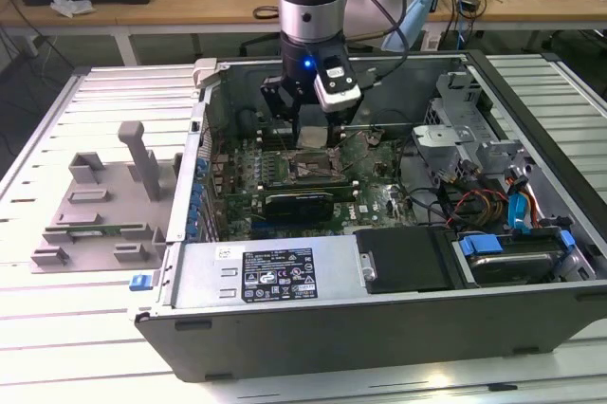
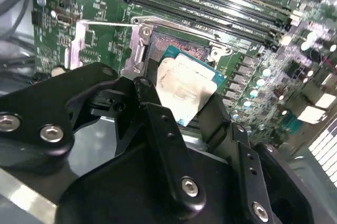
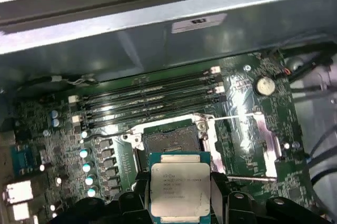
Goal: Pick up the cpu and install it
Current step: 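Place the cpu into insertion slot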
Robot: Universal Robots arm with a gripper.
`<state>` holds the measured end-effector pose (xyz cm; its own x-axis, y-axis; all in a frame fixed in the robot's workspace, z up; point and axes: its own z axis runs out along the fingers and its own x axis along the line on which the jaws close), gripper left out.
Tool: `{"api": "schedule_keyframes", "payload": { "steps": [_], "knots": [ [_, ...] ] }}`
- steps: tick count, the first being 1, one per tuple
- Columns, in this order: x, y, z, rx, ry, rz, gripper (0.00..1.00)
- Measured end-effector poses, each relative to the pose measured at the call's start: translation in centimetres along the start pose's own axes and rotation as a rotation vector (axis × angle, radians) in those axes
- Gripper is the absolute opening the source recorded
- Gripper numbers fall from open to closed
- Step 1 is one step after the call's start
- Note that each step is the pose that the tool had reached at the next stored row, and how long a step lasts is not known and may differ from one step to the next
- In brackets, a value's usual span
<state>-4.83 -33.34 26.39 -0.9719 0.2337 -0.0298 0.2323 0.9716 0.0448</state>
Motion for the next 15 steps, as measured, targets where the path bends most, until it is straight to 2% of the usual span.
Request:
{"api": "schedule_keyframes", "payload": {
  "steps": [3, 5, 11, 15],
  "knots": [
    [0.00, 0.00, 0.03, 0.0020, -0.0030, 0.067, 0.55],
    [0.00, 0.00, 0.06, 0.0039, -0.0060, 0.133, 0.55],
    [0.01, 0.00, 0.14, 0.0075, -0.0111, 0.248, 0.55],
    [0.01, -0.01, 0.23, 0.0105, -0.0157, 0.351, 0.55]
  ]
}}
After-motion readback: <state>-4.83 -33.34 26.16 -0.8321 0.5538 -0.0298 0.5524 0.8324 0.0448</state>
